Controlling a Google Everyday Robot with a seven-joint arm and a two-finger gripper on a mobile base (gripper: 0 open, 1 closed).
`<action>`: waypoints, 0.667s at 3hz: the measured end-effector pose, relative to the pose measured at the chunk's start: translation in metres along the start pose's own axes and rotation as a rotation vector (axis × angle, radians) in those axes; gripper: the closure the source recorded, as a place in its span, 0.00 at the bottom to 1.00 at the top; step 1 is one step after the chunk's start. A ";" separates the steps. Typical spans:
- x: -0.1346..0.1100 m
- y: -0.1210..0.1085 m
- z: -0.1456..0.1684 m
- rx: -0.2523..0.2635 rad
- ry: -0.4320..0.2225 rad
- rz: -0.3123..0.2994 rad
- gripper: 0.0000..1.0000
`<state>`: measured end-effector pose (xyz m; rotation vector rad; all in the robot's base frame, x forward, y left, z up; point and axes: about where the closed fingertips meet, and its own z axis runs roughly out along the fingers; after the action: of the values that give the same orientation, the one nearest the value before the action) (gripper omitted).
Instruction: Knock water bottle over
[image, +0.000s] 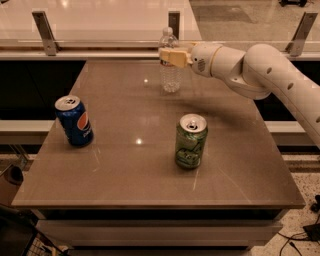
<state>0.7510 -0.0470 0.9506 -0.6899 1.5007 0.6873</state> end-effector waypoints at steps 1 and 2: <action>-0.002 -0.011 -0.004 0.015 0.017 -0.002 1.00; -0.003 -0.022 -0.013 0.029 0.052 -0.005 1.00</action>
Offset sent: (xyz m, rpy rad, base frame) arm 0.0125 -0.0518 0.0048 -0.0830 0.0567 -0.0576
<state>0.7599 -0.0713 0.9541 -0.6937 1.5531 0.6474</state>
